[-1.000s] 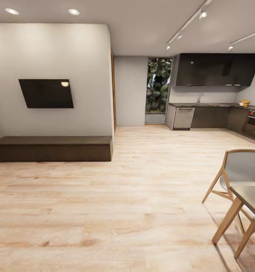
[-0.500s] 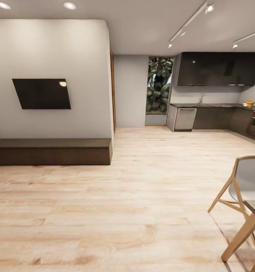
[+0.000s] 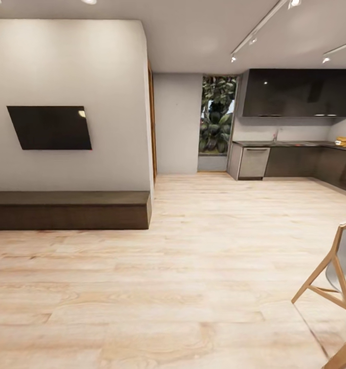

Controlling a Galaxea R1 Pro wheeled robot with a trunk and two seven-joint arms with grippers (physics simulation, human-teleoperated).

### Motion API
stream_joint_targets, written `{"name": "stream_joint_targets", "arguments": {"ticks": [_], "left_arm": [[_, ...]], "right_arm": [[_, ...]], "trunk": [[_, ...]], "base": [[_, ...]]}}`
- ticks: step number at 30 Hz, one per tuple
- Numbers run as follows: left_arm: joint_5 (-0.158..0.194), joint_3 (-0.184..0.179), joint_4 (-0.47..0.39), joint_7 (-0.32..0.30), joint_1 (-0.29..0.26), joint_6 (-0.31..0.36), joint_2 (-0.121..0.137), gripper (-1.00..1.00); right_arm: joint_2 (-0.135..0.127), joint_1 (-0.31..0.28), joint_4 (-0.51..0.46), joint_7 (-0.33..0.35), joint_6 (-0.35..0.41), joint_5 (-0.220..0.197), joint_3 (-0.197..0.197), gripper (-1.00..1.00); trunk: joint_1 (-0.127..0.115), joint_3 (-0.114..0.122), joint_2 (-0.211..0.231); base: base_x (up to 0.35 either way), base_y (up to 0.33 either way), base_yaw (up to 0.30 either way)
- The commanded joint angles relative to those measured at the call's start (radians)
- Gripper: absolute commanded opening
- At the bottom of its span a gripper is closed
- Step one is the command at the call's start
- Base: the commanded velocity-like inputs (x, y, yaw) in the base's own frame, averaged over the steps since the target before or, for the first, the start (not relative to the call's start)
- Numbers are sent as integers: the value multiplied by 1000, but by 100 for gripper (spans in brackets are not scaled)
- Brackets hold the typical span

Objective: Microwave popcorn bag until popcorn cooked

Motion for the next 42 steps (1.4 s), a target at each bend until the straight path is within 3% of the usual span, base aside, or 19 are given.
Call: {"name": "stream_joint_targets", "arguments": {"ticks": [1,42], "left_arm": [[6,6,-1,0,0,0,0,100],[6,6,0,1,0,-1,-2,100]], "right_arm": [[0,0,0,0,-4,0,0,100],[0,0,0,2,-6,6,-2,100]], "trunk": [[1,-1,0],[1,-1,0]], "base": [[334,0,0],[334,0,0]]}}
